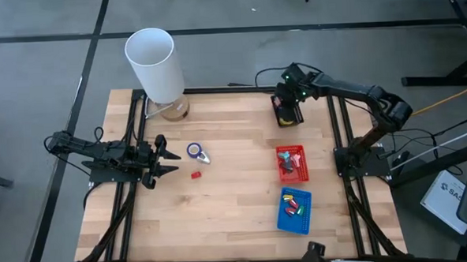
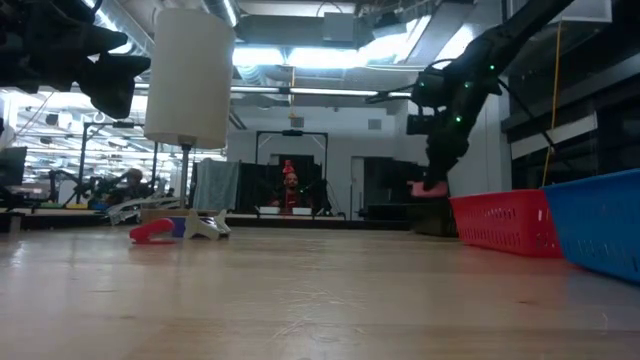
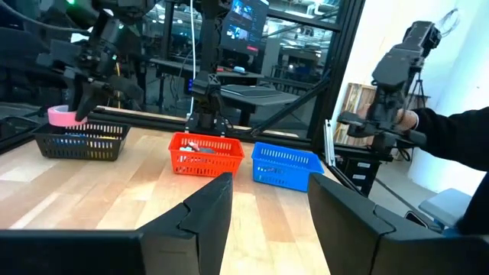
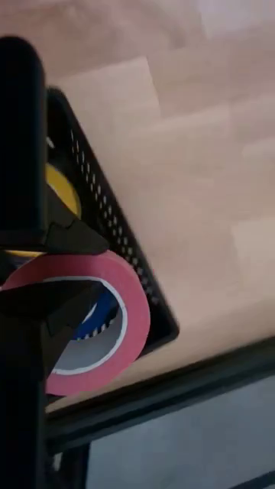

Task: Pick and place Stapler, Stapler remover, tape
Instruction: Put the pink tape into the black basket, then put the purple tape into the black basket

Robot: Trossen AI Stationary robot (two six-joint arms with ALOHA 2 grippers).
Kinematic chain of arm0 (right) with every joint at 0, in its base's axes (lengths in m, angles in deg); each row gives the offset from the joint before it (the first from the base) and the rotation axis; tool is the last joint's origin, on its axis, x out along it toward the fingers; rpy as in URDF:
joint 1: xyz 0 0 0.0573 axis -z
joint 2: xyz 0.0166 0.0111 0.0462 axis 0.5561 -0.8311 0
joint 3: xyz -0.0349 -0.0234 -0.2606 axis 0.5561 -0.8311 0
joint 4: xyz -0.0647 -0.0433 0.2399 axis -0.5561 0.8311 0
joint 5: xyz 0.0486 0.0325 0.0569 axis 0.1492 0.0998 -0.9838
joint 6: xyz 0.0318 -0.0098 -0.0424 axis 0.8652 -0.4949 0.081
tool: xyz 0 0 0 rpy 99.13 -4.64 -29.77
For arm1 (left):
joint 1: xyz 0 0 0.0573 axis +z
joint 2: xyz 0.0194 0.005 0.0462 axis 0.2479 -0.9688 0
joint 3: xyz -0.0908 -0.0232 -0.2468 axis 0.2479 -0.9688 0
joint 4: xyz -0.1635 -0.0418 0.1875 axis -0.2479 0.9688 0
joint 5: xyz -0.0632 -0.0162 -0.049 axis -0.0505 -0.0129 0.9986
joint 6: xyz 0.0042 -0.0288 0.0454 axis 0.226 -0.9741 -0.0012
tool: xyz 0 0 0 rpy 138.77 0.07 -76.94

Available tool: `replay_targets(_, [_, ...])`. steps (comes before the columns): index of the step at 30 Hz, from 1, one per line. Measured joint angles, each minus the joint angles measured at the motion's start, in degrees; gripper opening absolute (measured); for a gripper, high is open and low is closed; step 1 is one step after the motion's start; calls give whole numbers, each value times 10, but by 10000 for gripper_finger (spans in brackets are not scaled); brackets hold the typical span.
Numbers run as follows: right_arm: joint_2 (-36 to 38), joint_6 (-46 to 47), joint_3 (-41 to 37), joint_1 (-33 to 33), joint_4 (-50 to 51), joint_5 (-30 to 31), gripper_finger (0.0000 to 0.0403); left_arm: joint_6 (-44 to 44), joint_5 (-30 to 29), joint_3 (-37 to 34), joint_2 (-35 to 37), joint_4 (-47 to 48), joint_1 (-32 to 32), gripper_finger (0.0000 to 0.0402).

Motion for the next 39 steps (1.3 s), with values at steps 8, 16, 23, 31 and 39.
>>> replay_targets(8, [0, 29, -47, 36, -47, -5, 43, 0, 0, 0, 0, 0, 0, 169])
replay_targets(16, [0, 30, -76, 36, -97, -7, 54, 0, 0, 0, 0, 0, 0, 169])
replay_targets(23, [0, 45, -77, 36, -95, -6, 96, 0, 0, 0, 0, 0, 0, 169])
replay_targets(31, [0, 73, -74, 36, -82, 29, 183, 0, 0, 0, 0, 0, 0, 169])
replay_targets(39, [7, 72, -74, 31, -75, 64, 263, 0, 0, 0, 0, 0, 0, 169])
